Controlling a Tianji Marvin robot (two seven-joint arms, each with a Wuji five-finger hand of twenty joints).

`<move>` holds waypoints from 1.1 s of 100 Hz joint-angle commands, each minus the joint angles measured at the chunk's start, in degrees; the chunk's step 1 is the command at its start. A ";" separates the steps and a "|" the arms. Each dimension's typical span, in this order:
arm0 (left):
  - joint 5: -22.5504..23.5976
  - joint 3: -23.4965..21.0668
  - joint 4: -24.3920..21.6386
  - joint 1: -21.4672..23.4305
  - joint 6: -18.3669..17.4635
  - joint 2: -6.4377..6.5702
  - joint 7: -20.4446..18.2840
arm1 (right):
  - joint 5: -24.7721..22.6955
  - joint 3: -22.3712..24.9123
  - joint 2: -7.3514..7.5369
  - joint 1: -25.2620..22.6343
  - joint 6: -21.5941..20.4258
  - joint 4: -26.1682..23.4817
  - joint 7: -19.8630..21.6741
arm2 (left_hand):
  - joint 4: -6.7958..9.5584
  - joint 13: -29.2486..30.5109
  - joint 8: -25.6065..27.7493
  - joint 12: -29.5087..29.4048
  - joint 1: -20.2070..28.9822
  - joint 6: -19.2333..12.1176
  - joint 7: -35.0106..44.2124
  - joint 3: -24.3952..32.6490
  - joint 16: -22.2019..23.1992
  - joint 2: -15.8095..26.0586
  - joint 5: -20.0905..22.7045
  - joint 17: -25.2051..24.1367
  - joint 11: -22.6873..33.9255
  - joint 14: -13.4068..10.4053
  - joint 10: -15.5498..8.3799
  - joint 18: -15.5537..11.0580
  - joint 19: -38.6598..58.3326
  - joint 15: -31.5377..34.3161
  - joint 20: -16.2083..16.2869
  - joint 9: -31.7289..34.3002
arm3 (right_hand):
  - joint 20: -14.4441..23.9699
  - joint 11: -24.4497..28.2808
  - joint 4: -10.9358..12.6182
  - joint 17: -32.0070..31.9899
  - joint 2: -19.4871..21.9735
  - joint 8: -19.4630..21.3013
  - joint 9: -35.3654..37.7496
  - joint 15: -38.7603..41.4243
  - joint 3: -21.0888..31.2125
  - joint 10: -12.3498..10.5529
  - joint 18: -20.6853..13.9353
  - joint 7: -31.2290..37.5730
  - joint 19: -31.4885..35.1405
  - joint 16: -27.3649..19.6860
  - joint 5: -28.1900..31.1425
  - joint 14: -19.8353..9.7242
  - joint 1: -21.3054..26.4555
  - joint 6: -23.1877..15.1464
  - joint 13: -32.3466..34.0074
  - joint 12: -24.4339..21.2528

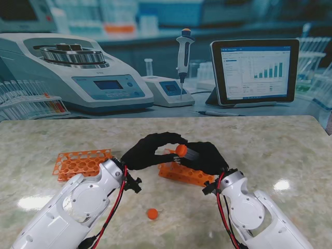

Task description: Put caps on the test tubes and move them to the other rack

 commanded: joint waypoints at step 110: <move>3.37 0.90 -2.07 0.86 0.55 -1.11 5.74 | 0.17 -0.04 -0.24 -0.07 0.41 -0.17 -0.03 | 1.04 -0.94 17.73 5.29 -0.50 12.04 8.37 1.71 3.27 -3.59 -6.65 -0.47 1.49 -1.61 -0.13 -1.65 0.95 1.18 0.82 -5.67 | 0.03 0.78 -1.27 1.02 1.26 1.41 -0.37 1.73 -0.54 -0.60 0.25 1.30 1.95 0.59 -0.32 -1.92 0.22 -2.13 1.26 -0.07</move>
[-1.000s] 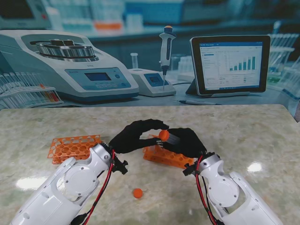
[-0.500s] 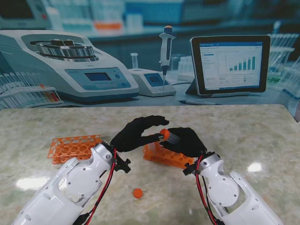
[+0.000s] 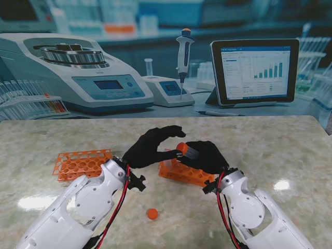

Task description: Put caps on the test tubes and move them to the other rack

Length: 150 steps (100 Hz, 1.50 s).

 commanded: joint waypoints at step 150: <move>2.33 2.76 2.56 -1.34 -0.12 -0.82 3.22 | 0.22 -0.21 -0.23 -0.12 0.37 -0.10 0.13 | 3.30 5.77 10.65 3.01 20.85 -4.92 32.44 5.19 3.89 0.49 0.78 0.96 3.28 -0.54 -0.88 0.00 5.90 4.24 0.21 4.35 | 0.03 0.76 -1.28 1.00 0.78 1.43 -0.45 1.58 -0.60 -0.60 0.42 1.26 1.88 0.54 -0.33 -1.82 0.18 -2.19 1.25 -0.09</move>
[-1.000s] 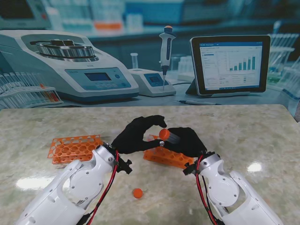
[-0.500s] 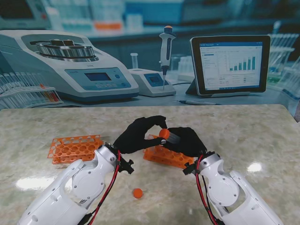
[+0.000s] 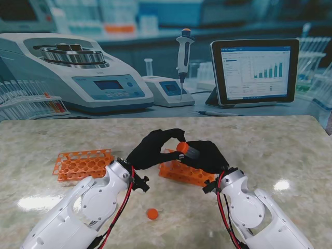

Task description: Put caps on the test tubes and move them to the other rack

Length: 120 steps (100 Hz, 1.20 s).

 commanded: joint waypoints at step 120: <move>3.33 -0.41 0.76 1.04 -3.22 0.06 1.06 | 0.03 -0.05 -0.30 -0.29 -0.01 -0.58 -0.22 | 0.68 1.34 -13.48 -2.78 8.00 -20.21 -14.01 23.42 -1.16 -2.73 16.27 -0.16 -1.79 -0.78 -2.94 -0.01 3.50 -0.79 -1.76 1.65 | 0.04 0.74 -1.31 1.00 0.73 1.41 -0.43 1.55 -0.62 -0.55 0.42 1.23 1.88 0.54 -0.32 -1.82 0.12 -2.22 1.25 -0.11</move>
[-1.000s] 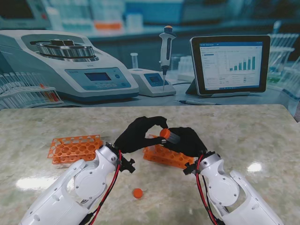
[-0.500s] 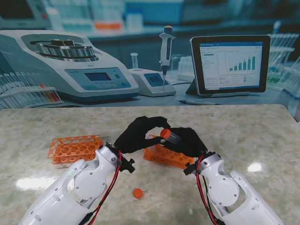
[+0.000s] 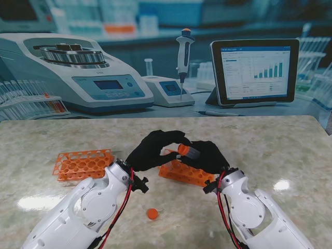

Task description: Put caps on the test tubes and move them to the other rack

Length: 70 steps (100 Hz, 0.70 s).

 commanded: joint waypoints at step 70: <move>0.06 -1.62 -1.77 0.97 -0.31 0.37 -1.08 | 0.35 -0.29 -0.29 0.13 0.06 -0.61 0.22 | 1.20 -0.66 -3.50 -1.54 8.36 -6.54 3.37 9.48 -0.83 8.20 5.05 -0.99 -1.03 -0.58 -2.14 -0.26 0.05 -1.32 -1.57 -0.64 | 0.04 0.73 -1.31 1.00 0.38 1.00 -0.48 1.55 -0.67 -0.59 0.42 1.21 1.88 0.55 -0.09 -1.82 0.14 -2.40 1.26 -0.08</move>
